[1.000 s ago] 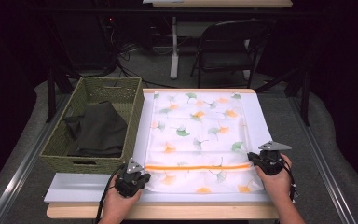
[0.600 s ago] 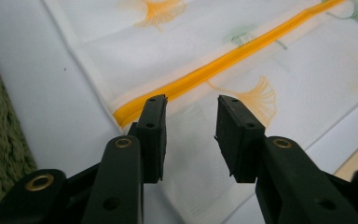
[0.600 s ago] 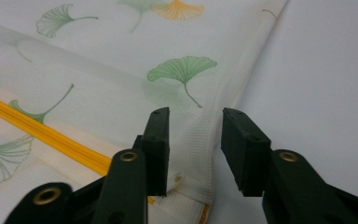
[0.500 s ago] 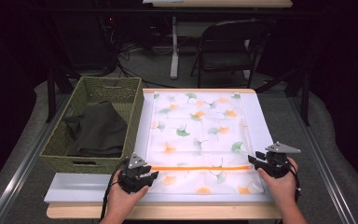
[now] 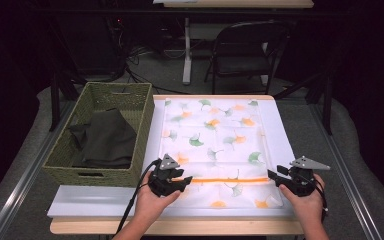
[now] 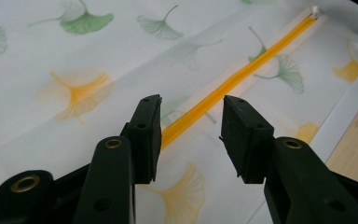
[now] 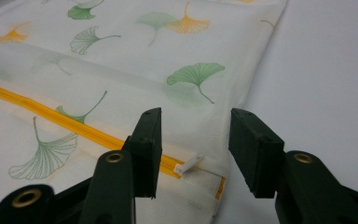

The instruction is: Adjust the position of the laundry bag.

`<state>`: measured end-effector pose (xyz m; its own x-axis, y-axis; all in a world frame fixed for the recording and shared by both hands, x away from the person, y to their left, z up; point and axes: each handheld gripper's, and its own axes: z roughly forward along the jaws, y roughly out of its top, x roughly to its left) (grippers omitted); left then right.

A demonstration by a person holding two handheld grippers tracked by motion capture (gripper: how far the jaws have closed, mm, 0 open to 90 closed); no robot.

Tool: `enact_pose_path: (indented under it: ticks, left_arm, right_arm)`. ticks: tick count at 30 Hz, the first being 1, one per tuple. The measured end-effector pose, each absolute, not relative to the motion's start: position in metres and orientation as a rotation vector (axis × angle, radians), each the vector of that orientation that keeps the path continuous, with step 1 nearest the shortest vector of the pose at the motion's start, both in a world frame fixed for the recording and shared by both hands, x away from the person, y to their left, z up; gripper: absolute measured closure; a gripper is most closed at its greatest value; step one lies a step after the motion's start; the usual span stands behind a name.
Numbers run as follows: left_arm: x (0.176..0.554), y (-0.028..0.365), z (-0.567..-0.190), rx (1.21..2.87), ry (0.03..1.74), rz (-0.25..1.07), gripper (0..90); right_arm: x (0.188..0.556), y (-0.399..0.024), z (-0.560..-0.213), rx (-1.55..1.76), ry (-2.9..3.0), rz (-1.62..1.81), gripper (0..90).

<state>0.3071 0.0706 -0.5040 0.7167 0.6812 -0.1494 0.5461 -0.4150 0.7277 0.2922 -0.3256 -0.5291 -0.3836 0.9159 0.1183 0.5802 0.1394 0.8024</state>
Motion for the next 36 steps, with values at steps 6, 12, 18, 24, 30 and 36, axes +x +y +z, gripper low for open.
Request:
enact_pose_path:
  ticks: [6, 12, 18, 24, 30, 36]
  left_arm:
    - [0.308, 0.042, -0.505, 2.152, 0.866, 0.200, 57.3]
    - [0.308, 0.036, -0.509, 2.143, 0.859, 0.186, 56.7]
    - [0.309, 0.031, -0.513, 2.155, 0.858, 0.170, 56.5]
    - [0.309, 0.026, -0.517, 2.172, 0.851, 0.174, 55.3]
    - [0.306, 0.015, -0.523, 2.197, 0.829, 0.168, 55.3]
    - [0.307, 0.011, -0.527, 2.206, 0.825, 0.161, 55.5]
  right_arm:
    - [0.292, -0.326, -0.529, 1.435, 2.022, 1.131, 56.9]
    - [0.280, -0.325, -0.534, 1.468, 2.045, 1.178, 59.3]
    - [0.284, -0.334, -0.538, 1.501, 2.040, 1.206, 63.7]
    - [0.285, -0.338, -0.539, 1.529, 2.050, 1.233, 65.1]
    - [0.297, -0.339, -0.547, 1.545, 2.049, 1.198, 65.0]
    - [0.305, -0.343, -0.550, 1.581, 2.034, 1.211, 66.3]
